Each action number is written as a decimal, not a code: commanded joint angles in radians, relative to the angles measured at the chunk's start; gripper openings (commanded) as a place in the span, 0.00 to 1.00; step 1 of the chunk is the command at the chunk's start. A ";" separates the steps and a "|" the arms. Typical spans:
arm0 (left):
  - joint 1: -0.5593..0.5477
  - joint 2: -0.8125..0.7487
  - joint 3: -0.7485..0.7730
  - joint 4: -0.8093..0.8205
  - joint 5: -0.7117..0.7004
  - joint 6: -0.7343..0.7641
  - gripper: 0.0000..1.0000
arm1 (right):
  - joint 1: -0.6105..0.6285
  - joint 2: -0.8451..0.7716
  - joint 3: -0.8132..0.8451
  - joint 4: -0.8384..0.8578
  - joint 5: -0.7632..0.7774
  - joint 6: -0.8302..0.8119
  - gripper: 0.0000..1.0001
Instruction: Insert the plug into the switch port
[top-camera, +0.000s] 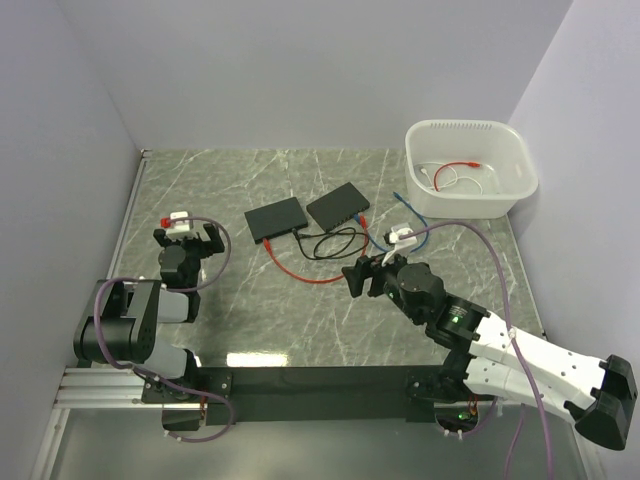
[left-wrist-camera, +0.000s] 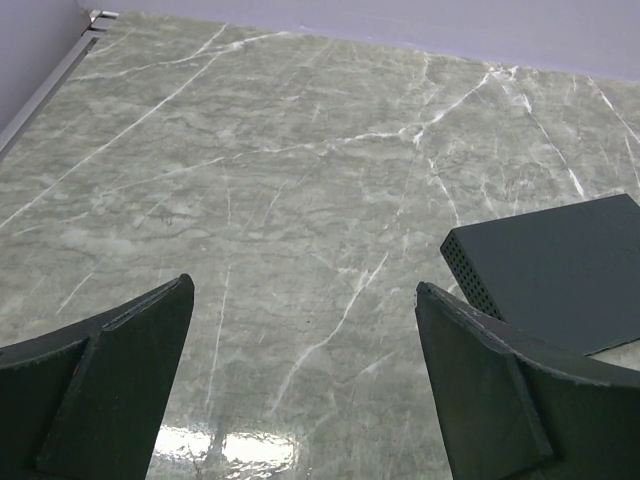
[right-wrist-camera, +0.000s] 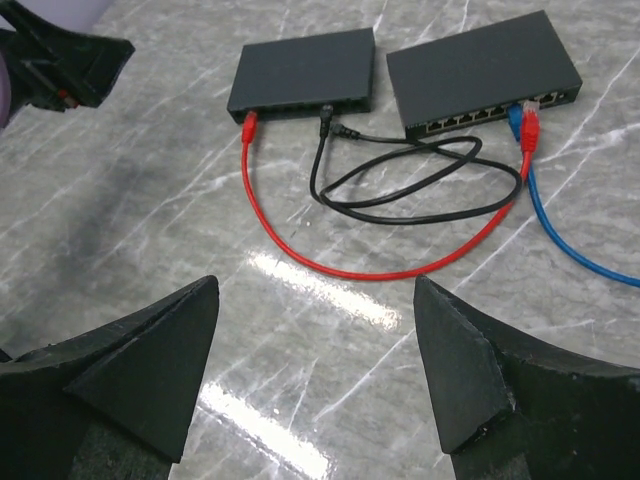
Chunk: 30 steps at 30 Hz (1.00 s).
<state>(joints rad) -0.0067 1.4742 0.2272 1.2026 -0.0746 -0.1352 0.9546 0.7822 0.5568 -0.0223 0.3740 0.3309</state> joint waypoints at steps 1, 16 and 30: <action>0.005 -0.014 0.026 0.006 0.025 -0.015 0.99 | -0.005 -0.011 0.045 -0.016 -0.014 -0.015 0.85; 0.005 -0.014 0.024 0.008 0.024 -0.015 0.99 | -0.005 0.077 0.048 0.019 0.015 -0.035 0.90; 0.005 -0.014 0.024 0.008 0.024 -0.015 0.99 | -0.008 0.190 0.098 0.055 0.039 -0.009 0.92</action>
